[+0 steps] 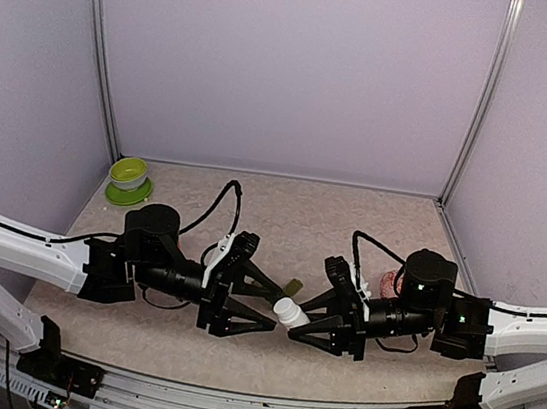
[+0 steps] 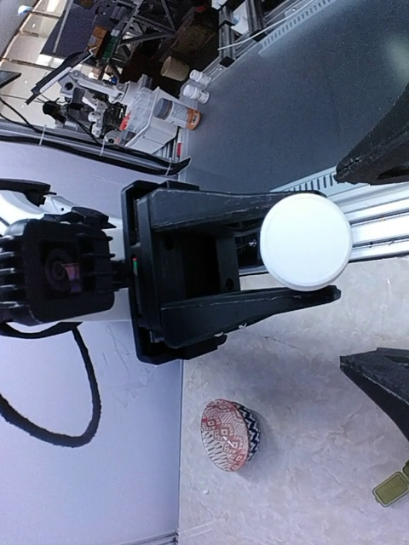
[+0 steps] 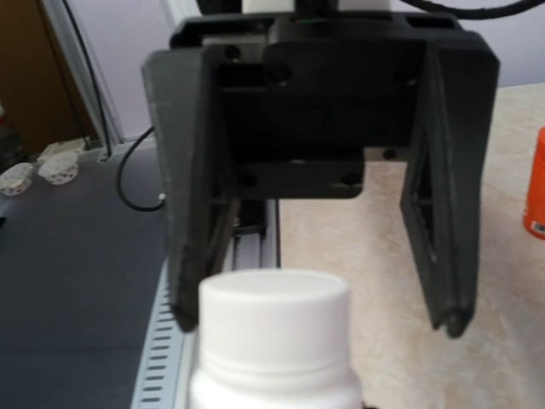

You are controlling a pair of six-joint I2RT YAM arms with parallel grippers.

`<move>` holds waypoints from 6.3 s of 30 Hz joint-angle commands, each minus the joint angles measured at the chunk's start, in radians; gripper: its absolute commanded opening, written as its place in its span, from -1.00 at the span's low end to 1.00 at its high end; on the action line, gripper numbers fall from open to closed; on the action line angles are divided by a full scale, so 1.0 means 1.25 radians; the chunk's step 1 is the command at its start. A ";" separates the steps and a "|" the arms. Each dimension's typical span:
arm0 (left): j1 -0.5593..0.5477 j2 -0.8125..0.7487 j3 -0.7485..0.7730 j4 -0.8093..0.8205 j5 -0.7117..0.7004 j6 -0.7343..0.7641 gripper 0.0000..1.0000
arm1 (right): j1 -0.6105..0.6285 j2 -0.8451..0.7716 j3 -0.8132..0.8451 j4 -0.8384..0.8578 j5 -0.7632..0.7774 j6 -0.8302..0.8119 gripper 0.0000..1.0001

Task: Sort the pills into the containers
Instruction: Pass from the left arm to the right, then pass from the right arm to the left, then pass from the left arm to the right, then unscrew the lid of the pill bottle from the pill bottle.

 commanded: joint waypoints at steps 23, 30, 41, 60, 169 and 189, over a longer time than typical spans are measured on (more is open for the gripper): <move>-0.002 0.015 0.031 -0.021 0.045 0.029 -0.18 | -0.002 0.052 0.038 -0.017 -0.041 0.032 -0.50; -0.002 0.029 0.040 -0.032 0.055 0.027 -0.18 | -0.002 0.052 0.040 -0.021 -0.024 0.030 -0.49; -0.003 0.028 0.026 0.004 0.038 -0.002 -0.66 | -0.002 0.050 0.036 -0.023 -0.003 0.030 -0.45; -0.003 0.062 0.067 0.020 -0.200 -0.326 -1.00 | -0.001 -0.025 0.010 -0.014 0.247 -0.032 0.09; -0.059 -0.063 0.029 -0.026 -0.055 0.108 0.46 | -0.002 0.070 -0.078 0.529 -0.139 0.379 -0.57; -0.059 -0.106 -0.012 0.017 -0.072 0.106 0.16 | -0.002 0.152 -0.056 0.541 -0.147 0.399 -0.55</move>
